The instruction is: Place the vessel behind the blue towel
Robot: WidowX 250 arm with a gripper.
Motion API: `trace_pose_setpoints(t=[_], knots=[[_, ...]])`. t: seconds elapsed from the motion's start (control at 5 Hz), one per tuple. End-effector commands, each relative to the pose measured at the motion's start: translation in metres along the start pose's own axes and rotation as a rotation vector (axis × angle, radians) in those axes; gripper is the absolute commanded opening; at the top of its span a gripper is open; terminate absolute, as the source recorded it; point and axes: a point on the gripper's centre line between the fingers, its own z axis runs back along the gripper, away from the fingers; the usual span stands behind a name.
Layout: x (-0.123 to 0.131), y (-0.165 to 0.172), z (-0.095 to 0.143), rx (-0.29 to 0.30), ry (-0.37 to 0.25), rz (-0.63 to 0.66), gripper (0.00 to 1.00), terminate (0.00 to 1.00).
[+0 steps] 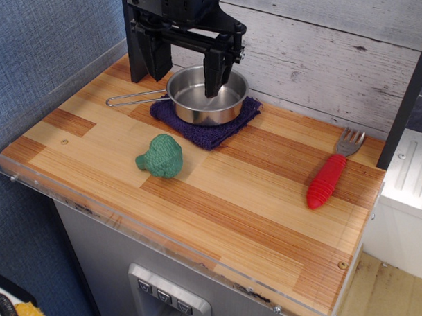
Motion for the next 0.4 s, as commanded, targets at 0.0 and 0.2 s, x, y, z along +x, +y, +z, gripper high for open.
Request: trace_pose_setpoints(t=[0.0, 0.2], knots=[[0.0, 0.0, 0.0, 0.0, 0.0, 0.0, 1.0, 0.0], [0.027, 0.008, -0.004, -0.012, -0.063, 0.037, 1.0, 0.0]])
